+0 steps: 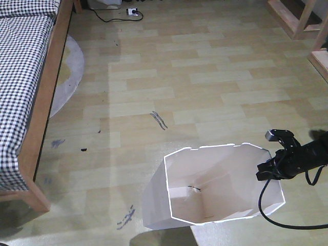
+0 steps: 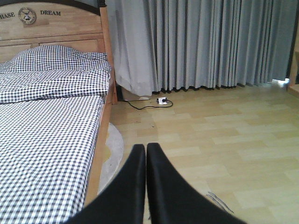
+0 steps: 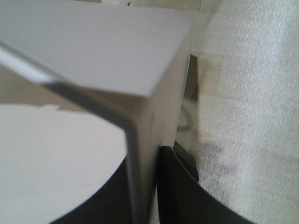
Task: Move trash bin to bedside with robot
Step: 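Hold the bin in the right gripper while the base turns toward the bed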
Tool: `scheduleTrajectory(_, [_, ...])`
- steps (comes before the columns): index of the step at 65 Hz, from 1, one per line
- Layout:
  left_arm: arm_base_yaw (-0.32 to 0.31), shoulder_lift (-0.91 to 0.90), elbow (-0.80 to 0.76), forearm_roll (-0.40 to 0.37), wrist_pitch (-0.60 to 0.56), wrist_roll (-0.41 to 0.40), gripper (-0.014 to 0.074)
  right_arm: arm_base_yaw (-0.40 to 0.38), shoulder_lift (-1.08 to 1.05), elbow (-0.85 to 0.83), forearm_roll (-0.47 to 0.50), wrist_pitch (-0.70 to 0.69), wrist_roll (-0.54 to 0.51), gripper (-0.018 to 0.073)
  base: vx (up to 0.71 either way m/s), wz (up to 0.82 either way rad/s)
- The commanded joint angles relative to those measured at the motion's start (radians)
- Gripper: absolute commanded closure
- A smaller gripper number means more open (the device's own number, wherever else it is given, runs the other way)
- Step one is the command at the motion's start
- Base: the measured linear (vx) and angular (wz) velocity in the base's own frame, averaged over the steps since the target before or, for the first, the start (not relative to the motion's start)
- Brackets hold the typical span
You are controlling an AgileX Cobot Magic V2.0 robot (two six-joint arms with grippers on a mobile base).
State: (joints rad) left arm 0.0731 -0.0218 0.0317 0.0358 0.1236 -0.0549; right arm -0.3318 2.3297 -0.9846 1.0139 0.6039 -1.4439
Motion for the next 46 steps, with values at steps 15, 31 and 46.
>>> scheduleTrajectory(15, [-0.005, -0.005, -0.024, -0.002, -0.073, -0.004, 0.0603, -0.001, -0.075, -0.009, 0.065, 0.197, 0.007, 0.0564, 0.38, 0.04])
scheduleTrajectory(31, [-0.005, -0.005, -0.024, -0.002, -0.073, -0.004, 0.0603, -0.001, -0.075, -0.009, 0.065, 0.197, 0.007, 0.0564, 0.38, 0.03])
scheduleTrajectory(46, [-0.005, -0.005, -0.024, -0.002, -0.073, -0.004, 0.0603, -0.001, -0.075, -0.009, 0.065, 0.197, 0.007, 0.0564, 0.39, 0.01])
